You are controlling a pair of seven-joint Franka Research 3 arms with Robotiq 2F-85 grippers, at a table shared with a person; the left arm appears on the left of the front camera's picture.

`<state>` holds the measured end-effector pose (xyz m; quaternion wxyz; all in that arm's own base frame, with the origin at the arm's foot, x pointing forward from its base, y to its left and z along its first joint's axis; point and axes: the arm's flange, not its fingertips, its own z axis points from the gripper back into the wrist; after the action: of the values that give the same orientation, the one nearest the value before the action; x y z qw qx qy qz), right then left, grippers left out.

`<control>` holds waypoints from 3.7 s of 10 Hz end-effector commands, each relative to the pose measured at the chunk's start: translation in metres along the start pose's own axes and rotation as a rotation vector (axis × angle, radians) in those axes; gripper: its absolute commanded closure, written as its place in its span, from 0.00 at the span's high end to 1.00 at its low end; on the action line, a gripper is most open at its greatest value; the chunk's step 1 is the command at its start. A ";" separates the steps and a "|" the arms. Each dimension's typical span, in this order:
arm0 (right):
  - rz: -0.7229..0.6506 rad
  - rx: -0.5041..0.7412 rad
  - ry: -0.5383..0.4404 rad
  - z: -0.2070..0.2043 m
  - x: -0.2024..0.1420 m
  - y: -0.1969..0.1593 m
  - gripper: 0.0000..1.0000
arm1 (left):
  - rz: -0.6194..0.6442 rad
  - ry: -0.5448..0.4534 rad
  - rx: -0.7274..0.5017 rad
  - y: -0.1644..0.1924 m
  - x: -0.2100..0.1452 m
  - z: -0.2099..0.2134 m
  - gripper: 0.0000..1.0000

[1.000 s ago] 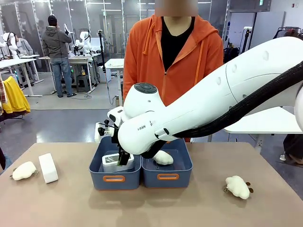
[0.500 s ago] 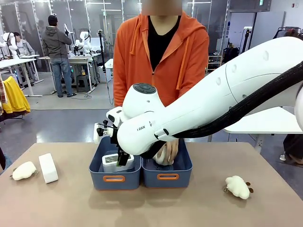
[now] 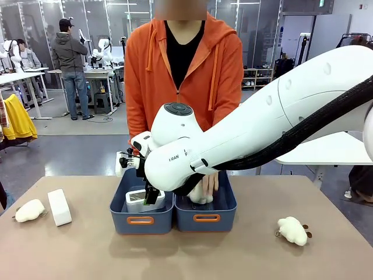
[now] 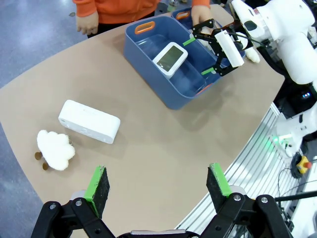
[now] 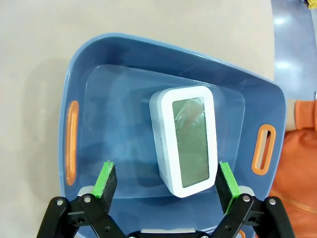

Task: Sort the digital clocks into the basket.
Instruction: Pick up the Digital clock from the table and place it into the empty Plastic storage basket.

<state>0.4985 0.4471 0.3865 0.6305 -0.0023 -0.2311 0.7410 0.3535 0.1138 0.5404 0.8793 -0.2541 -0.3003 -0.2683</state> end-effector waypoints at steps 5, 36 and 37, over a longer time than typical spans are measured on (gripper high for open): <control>-0.362 0.019 -0.079 0.149 -0.083 0.027 1.00 | -0.014 -0.012 -0.018 0.001 -0.001 0.001 1.00; -1.150 -0.114 -0.377 0.316 -0.370 0.130 1.00 | 0.110 -0.019 0.072 -0.011 0.015 0.023 1.00; -1.150 -0.114 -0.377 0.316 -0.370 0.130 1.00 | 0.112 -0.033 0.110 -0.009 0.011 0.032 1.00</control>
<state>0.3644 -0.0209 0.5175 0.8736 0.2168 -0.3484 0.2615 0.3482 0.1163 0.5670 0.9064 -0.2221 -0.2974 -0.2018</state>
